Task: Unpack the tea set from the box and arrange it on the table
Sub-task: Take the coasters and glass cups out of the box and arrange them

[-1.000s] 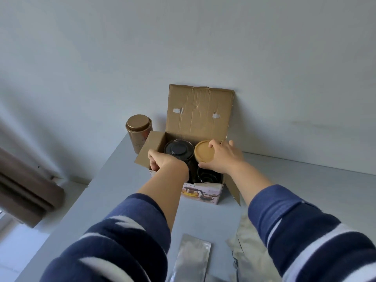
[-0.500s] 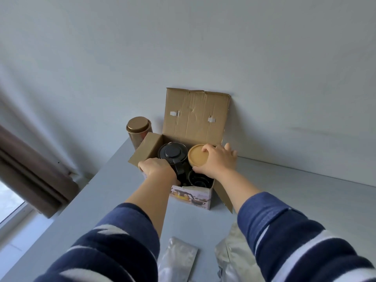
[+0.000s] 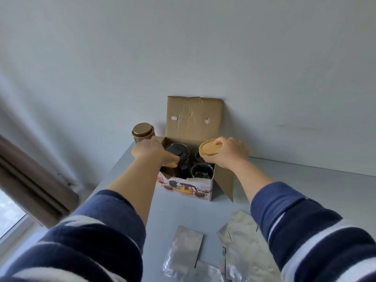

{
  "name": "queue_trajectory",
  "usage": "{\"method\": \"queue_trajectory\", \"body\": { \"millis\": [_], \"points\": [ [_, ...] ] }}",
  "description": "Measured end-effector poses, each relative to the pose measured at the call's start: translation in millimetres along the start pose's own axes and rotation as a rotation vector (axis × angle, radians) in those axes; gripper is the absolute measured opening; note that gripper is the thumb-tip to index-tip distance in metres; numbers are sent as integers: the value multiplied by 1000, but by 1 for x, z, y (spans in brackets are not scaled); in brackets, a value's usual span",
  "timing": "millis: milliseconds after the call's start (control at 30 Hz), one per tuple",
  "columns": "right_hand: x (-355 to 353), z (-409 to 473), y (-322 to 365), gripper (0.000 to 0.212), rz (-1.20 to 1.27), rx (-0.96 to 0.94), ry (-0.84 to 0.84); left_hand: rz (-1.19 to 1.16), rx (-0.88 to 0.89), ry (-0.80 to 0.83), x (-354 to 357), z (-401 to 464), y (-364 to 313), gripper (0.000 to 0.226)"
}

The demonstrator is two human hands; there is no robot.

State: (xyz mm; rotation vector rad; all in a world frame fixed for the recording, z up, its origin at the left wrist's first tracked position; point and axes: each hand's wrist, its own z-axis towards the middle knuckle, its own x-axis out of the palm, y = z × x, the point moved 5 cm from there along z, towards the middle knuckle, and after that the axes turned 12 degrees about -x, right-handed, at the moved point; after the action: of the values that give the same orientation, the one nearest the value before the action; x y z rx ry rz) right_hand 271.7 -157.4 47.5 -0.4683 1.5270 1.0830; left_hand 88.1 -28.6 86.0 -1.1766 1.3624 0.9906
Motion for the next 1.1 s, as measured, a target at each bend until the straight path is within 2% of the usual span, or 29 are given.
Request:
{"method": "queue_trajectory", "body": {
  "millis": [100, 300, 500, 633, 867, 1100],
  "points": [
    [-14, -21, -18, 72, 46, 86, -27, -80, 29, -85, -21, -10, -10, 46],
    [-43, -69, -81, 68, 54, 268, -77, -273, 231, -180, 1, -49, -83, 78],
    [-61, -108, -181, 72, 67, 443, -96, -453, 426, -78, 62, -115, -181, 77],
    [-56, -124, -259, 70, 66, 519, -56, -538, 423, 38, 118, -146, -240, 74],
    [-25, -114, -373, 68, 66, 497, -65, -643, 335, 81, 201, -163, -321, 74],
    [10, -69, -406, 68, -61, 355, -236, -644, 310, 5, 238, -130, -350, 72]
  ]
}}
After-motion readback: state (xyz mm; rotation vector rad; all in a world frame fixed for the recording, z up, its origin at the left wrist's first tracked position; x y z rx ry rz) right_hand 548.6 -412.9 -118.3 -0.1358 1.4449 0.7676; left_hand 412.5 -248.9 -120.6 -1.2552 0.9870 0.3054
